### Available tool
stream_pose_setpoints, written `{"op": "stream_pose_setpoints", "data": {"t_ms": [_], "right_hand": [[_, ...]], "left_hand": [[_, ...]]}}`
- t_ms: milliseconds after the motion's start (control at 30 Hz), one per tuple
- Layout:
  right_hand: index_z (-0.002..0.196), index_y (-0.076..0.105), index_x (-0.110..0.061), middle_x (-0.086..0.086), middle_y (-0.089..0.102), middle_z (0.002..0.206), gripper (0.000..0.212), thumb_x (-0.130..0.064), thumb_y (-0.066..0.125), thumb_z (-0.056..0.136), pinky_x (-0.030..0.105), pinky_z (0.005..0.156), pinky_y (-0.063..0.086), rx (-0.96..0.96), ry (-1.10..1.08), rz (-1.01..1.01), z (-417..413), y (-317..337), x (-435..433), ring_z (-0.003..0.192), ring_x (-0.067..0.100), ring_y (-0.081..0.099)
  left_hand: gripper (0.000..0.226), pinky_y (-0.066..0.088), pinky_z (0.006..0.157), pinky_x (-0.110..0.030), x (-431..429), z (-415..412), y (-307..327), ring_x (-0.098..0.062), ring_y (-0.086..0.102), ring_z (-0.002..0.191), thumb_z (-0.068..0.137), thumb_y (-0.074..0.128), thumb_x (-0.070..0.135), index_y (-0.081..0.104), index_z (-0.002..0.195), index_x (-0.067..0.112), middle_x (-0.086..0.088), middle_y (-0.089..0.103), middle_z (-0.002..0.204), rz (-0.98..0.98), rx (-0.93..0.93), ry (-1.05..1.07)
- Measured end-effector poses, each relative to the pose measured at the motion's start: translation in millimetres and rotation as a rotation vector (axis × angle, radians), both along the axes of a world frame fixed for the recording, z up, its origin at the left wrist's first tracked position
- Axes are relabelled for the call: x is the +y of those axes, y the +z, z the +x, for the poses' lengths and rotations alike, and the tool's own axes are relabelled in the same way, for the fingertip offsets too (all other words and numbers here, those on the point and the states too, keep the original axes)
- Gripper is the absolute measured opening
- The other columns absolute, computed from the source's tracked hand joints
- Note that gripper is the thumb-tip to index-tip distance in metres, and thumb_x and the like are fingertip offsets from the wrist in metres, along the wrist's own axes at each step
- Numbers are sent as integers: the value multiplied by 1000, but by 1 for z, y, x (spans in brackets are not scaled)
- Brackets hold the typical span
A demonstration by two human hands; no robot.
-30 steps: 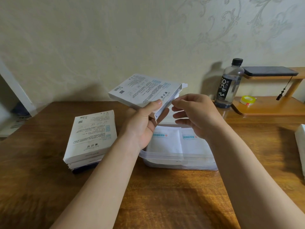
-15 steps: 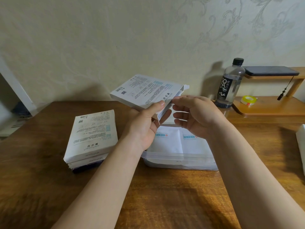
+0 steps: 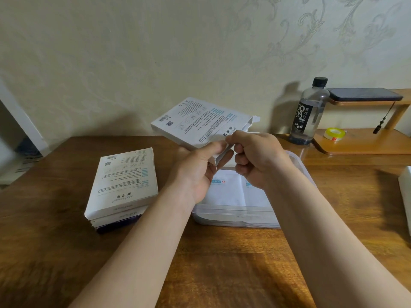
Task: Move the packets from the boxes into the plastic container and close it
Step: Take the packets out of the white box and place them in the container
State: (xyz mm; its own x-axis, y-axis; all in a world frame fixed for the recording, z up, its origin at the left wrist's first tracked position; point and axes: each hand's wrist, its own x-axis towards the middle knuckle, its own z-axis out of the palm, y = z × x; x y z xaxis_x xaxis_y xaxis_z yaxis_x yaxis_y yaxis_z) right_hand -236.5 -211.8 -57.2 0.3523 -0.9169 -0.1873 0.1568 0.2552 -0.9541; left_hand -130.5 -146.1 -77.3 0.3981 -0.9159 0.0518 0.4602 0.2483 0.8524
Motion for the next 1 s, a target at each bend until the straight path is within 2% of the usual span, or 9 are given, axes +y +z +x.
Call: {"op": "stream_pose_setpoints", "data": {"t_ms": [133,233,433,633,667,767,833,900,1000], "right_hand": [[74,59,-11,-3,40,48,18,-7,73,85,22,40,21,-6,30,30,-2,-2,-1,39,10,27],[73,58,-13,-4,37,49,21,-11,73,87,23,40,20,-43,57,60,-2,-3,-1,40,11,24],[79,60,-16,-6,30,49,13,-11,67,89,22,41,17,-47,73,69,-5,0,-1,41,11,21],[78,62,-13,-4,31,49,9,-9,68,84,24,44,18,12,21,13,-9,1,-5,41,13,23],[77,62,-12,-3,32,49,10,-9,68,83,23,44,19,30,5,-5,-9,1,-5,41,14,24],[71,60,-13,-1,38,50,15,-12,67,84,22,45,24,101,-20,-55,-7,1,-4,42,16,29],[71,60,-12,1,43,51,16,-15,66,86,24,47,27,143,-15,-84,-6,2,-3,43,16,34],[74,62,-10,1,48,50,16,-17,68,87,26,47,33,192,-26,-141,-4,1,-2,43,17,40],[78,64,-5,-1,50,48,16,-16,69,89,28,47,36,228,-36,-225,-3,-1,0,43,16,44]], "left_hand": [[36,63,70,-30,0,3,2,-14,76,79,88,65,-11,68,107,19,0,79,92,17,1,19],[36,61,74,-30,-1,5,3,-14,75,80,87,65,-13,69,101,20,1,79,91,17,23,47],[38,62,63,-32,-4,14,4,-15,76,79,86,65,-15,67,100,21,0,79,90,29,103,118],[38,61,87,-48,-5,20,2,-28,75,99,83,68,-14,67,99,21,-8,78,107,61,143,177],[38,61,87,-48,-6,21,1,-29,74,101,83,69,-14,67,99,20,-9,78,109,66,152,175],[36,62,65,-35,-7,21,0,-22,76,85,83,69,-13,67,99,19,-6,78,98,76,179,162],[36,59,57,-29,-7,21,0,-17,76,75,84,68,-13,67,99,19,-3,78,90,78,187,154],[35,58,55,-28,-7,20,1,-15,76,73,85,68,-11,67,103,18,-3,78,90,80,184,133],[33,61,61,-31,-5,15,1,-19,76,81,86,73,-3,66,111,17,-7,76,99,83,177,94]]}}
